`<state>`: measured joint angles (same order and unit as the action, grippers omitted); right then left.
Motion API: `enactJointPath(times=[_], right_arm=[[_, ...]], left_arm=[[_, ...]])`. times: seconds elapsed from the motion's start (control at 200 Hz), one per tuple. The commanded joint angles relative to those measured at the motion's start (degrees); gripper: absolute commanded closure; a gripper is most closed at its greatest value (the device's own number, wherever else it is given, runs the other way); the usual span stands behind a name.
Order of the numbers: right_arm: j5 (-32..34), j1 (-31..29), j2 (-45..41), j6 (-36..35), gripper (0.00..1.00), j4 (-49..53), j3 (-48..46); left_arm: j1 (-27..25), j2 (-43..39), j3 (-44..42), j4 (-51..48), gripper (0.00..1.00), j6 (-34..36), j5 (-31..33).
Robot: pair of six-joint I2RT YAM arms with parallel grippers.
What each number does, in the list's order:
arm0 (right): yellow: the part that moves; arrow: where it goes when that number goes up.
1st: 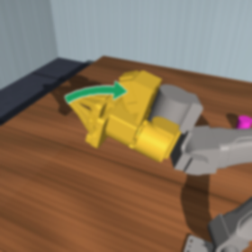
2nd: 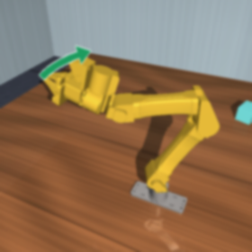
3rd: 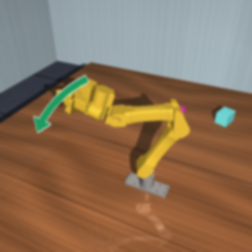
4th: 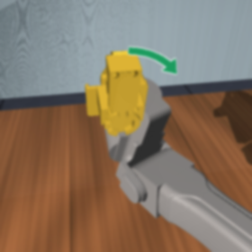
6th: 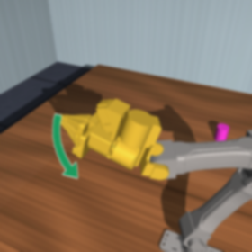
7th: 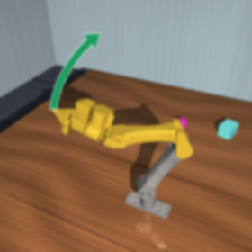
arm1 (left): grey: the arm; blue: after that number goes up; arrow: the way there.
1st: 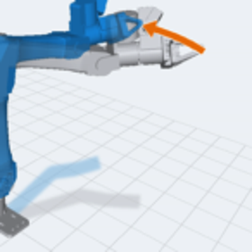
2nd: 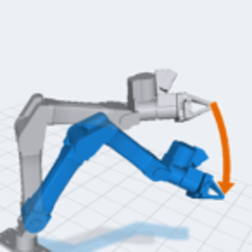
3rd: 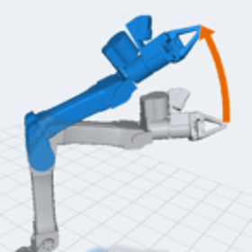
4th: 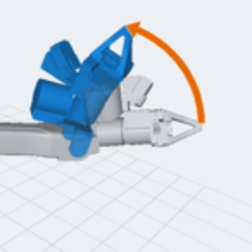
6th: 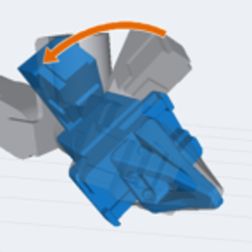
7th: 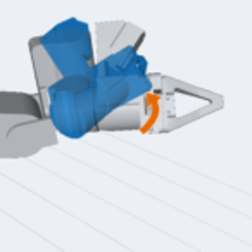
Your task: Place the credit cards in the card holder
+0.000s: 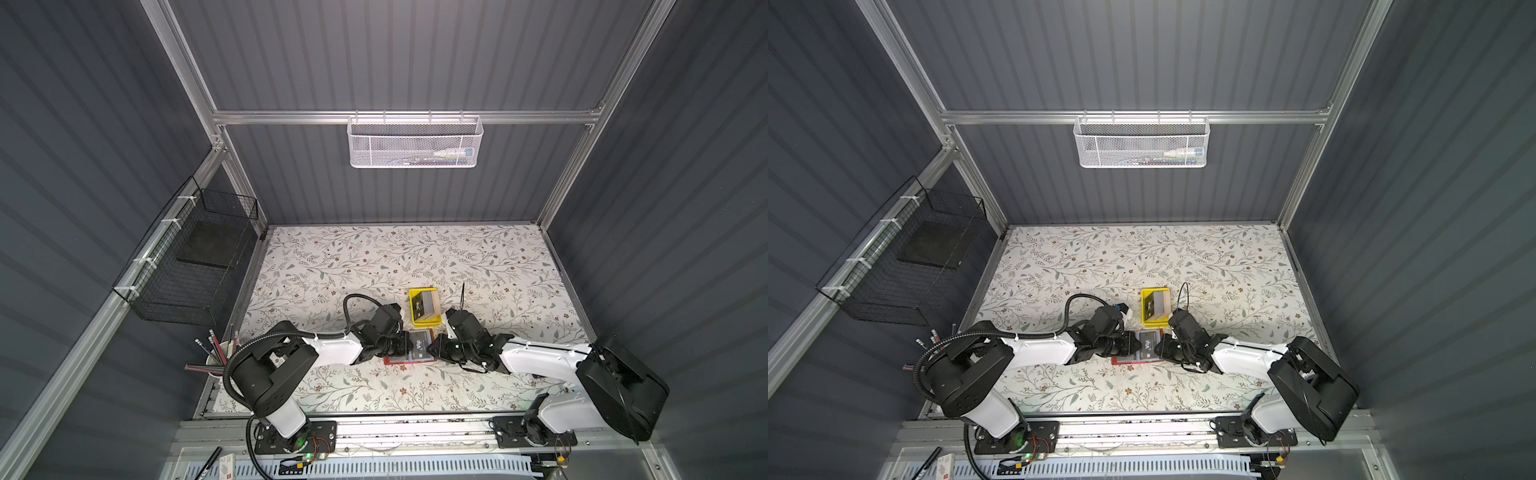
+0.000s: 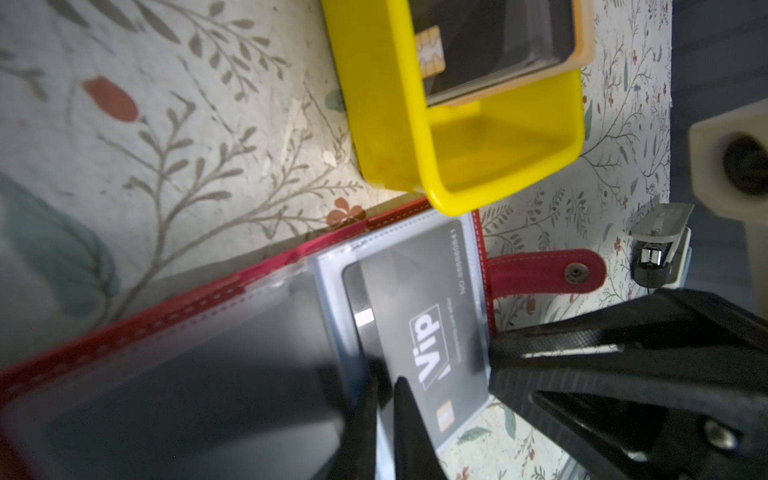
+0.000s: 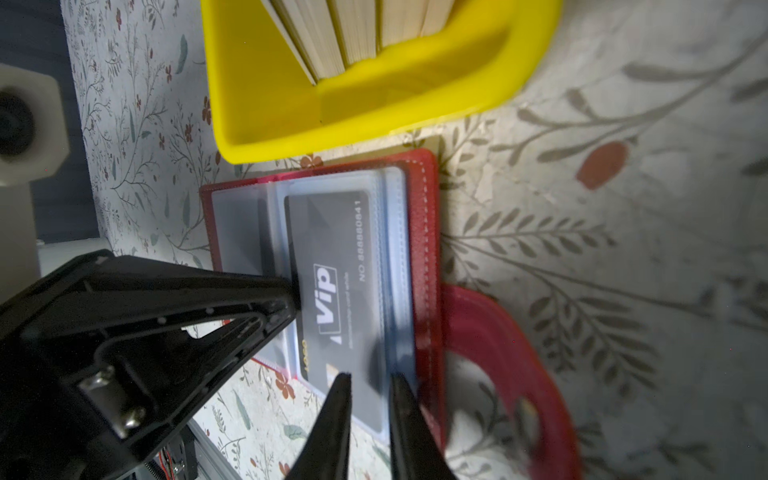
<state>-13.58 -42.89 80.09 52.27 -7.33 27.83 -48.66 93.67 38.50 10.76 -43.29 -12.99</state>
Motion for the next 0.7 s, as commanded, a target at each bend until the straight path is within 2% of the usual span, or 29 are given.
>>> enactJointPath(times=[0.0,0.375,0.54,0.695], right_arm=[[-1.28,0.05,0.52,-0.68,0.80,-1.60,-0.13],[-1.45,-0.04,-1.60,-0.93,0.82,-3.48,-1.38],[-0.75,-0.50,-1.45,-0.93,0.80,-3.05,-0.62],[0.64,-1.26,-1.23,-1.11,0.79,-3.56,-0.17]], left_arm=[[-0.36,0.81,-1.31,0.33,0.88,-0.71,0.12],[-0.29,0.40,-2.63,3.19,0.88,-1.87,-1.04],[-0.32,-1.34,-2.95,4.52,0.88,-1.98,-2.13],[-0.25,-4.35,-3.34,3.83,0.80,-1.06,-3.03]])
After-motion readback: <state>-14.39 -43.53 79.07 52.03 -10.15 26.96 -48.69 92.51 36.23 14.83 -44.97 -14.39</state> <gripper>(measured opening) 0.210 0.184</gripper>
